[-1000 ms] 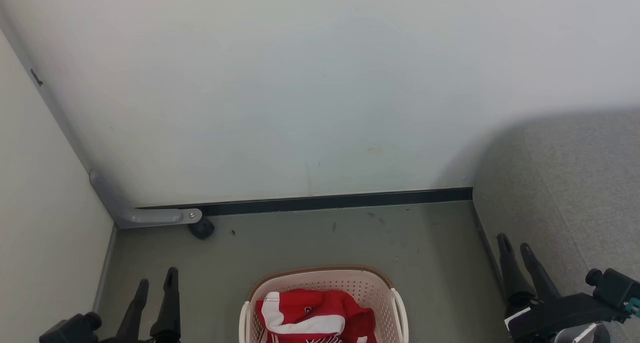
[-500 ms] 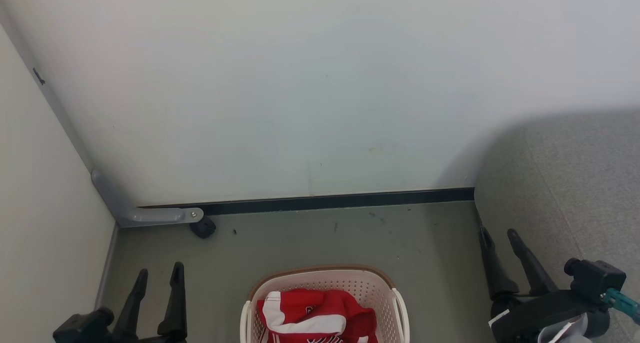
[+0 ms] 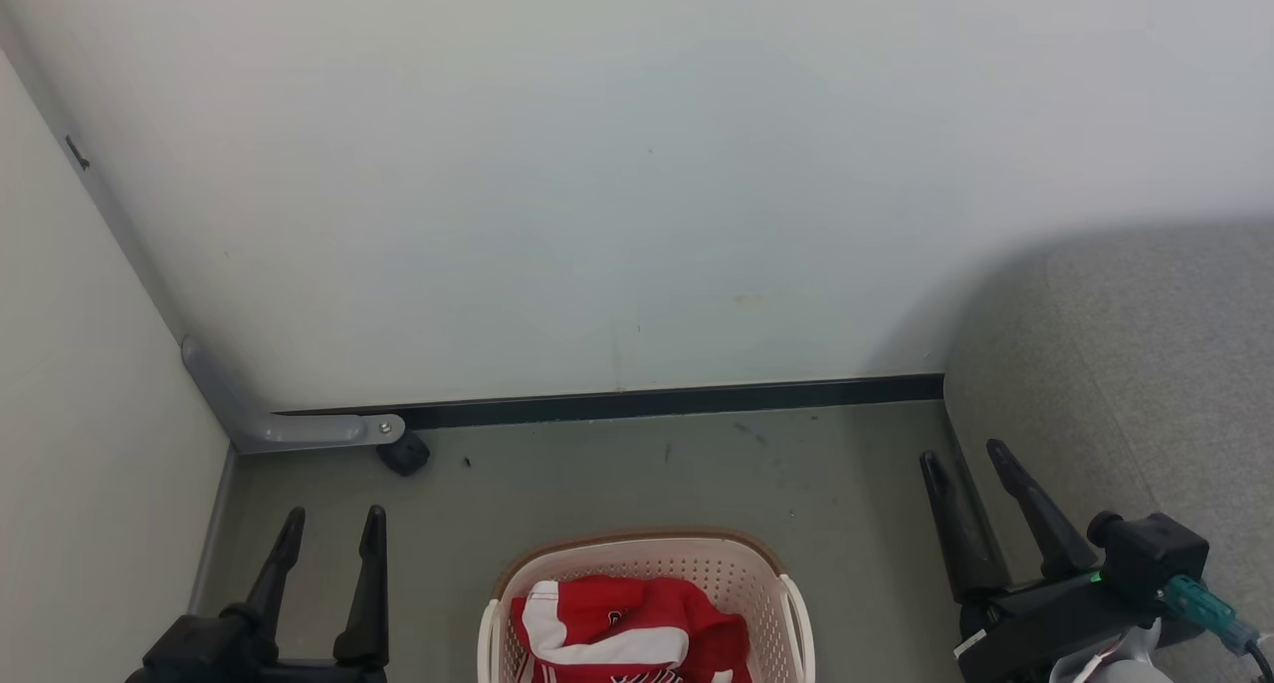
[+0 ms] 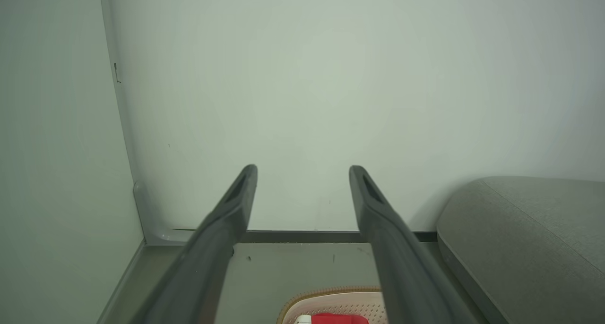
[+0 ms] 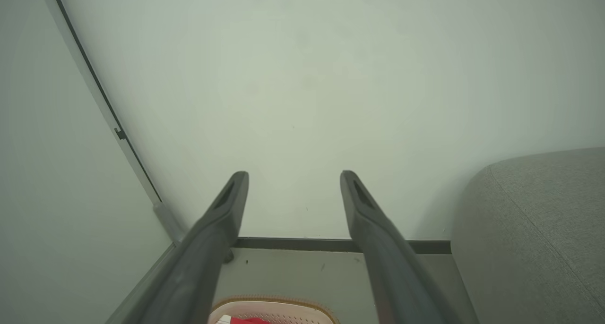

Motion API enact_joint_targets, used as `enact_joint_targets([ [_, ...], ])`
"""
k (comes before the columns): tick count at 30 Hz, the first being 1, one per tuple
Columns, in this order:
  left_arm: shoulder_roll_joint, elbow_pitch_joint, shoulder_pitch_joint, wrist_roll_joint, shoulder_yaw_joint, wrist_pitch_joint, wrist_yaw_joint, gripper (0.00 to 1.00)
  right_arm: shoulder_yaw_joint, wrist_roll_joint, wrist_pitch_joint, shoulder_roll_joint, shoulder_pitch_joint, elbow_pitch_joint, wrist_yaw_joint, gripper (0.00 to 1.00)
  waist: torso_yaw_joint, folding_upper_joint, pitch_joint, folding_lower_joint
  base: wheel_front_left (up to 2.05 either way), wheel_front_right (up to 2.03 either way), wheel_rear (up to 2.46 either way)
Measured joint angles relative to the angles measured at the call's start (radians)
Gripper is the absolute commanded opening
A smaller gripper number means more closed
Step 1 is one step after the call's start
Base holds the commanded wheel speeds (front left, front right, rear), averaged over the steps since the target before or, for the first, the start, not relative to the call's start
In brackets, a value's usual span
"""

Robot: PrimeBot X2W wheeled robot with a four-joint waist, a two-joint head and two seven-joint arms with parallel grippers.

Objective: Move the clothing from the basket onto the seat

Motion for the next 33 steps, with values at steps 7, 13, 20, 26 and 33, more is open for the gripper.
enact_joint_targets([
  [7,0.005,-0.008,0.000,0.055,-0.005,-0.018,0.000,1.00,0.011,-0.052,-0.016,-0.009,-0.013,-0.008,-0.009,1.00,-0.001,0.0000,0.000,0.0000,0.00,0.00,0.00],
  [13,0.001,-0.008,0.000,0.055,0.001,-0.018,-0.001,1.00,-0.004,-0.052,-0.016,-0.008,-0.013,-0.007,-0.009,1.00,-0.002,0.0000,0.002,0.0000,0.00,0.00,0.00],
  [20,-0.005,-0.008,0.000,0.055,0.007,-0.018,-0.002,1.00,-0.016,-0.052,-0.016,-0.004,-0.010,-0.011,-0.009,1.00,-0.002,0.0000,0.005,0.0000,0.00,0.00,0.00],
  [26,-0.009,-0.012,0.000,0.061,0.015,-0.018,-0.010,1.00,-0.028,-0.052,-0.020,-0.001,0.006,-0.014,-0.010,1.00,-0.003,0.0000,0.016,0.0000,0.00,0.00,0.00],
  [33,-0.013,-0.020,0.000,0.064,0.017,-0.018,-0.016,1.00,-0.038,-0.056,-0.020,0.001,0.007,-0.018,-0.018,1.00,-0.007,0.0001,0.033,0.0000,0.00,0.00,0.00],
])
